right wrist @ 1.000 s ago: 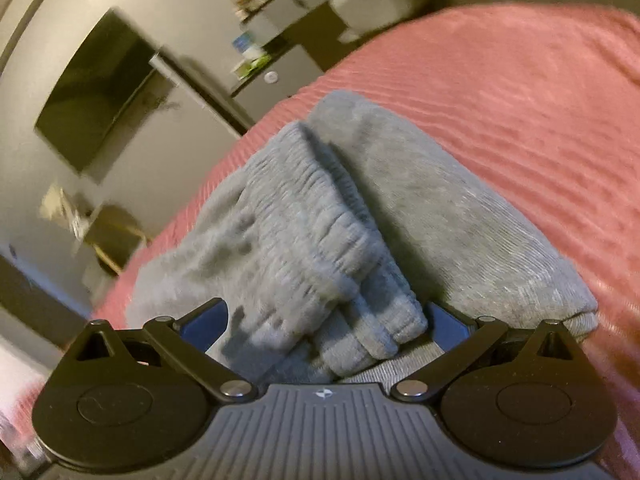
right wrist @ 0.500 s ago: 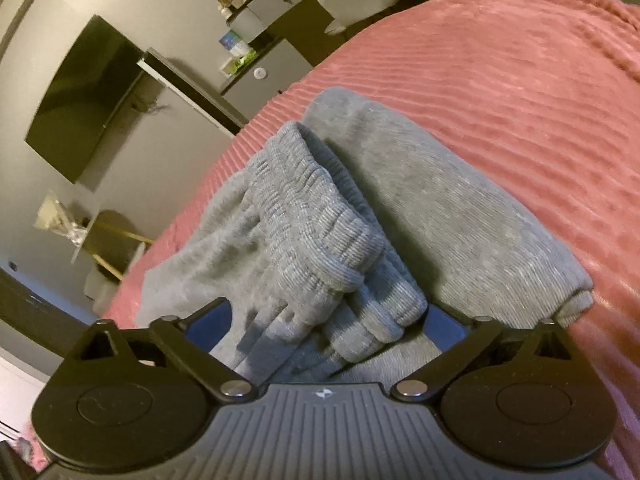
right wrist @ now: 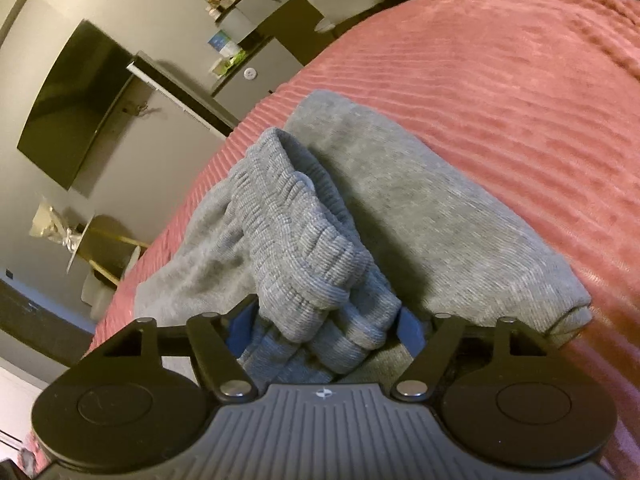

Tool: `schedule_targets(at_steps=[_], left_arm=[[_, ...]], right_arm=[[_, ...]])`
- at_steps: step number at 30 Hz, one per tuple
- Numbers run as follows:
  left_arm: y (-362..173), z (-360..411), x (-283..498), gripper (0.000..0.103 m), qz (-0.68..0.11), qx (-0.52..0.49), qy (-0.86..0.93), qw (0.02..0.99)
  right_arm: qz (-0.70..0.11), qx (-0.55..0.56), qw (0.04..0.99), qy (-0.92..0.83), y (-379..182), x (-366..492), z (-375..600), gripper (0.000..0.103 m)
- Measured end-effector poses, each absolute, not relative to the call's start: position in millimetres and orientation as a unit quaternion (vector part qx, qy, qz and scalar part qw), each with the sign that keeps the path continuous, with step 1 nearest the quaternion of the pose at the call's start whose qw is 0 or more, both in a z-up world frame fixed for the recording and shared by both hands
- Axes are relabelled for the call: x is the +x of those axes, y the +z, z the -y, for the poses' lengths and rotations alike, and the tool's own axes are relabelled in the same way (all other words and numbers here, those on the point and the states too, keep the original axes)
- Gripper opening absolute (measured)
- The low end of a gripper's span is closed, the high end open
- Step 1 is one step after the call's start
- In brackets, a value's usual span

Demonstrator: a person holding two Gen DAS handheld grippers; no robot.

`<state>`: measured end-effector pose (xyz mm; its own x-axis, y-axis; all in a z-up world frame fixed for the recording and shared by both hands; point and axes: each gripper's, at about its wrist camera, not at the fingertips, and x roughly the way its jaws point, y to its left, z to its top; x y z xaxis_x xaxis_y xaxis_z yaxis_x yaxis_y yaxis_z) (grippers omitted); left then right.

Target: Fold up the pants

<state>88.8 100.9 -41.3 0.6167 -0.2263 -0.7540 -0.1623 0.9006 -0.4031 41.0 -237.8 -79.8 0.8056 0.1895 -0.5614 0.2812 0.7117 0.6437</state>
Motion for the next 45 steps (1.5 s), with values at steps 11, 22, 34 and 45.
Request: schedule_targets(at_steps=[11, 22, 34, 45], left_arm=[[-40.6, -96.6, 87.9, 0.098, -0.435, -0.215, -0.013, 0.874], [-40.4, -93.7, 87.9, 0.099, -0.436, -0.211, -0.006, 0.875], [-37.5, -108.9, 79.4, 0.099, -0.400, -0.262, -0.003, 0.878], [-38.4, -101.0, 86.7, 0.099, -0.418, -0.239, -0.003, 0.876]], right_arm=[[-0.280, 0.373, 0.885, 0.009, -59.7, 30.2, 239.9, 0.053], [-0.318, 0.397, 0.861, 0.006, -80.9, 49.8, 244.3, 0.066], [-0.232, 0.260, 0.937, 0.035, -6.7, 19.2, 217.3, 0.040], [-0.275, 0.178, 0.940, -0.091, -12.9, 7.0, 262.8, 0.084]])
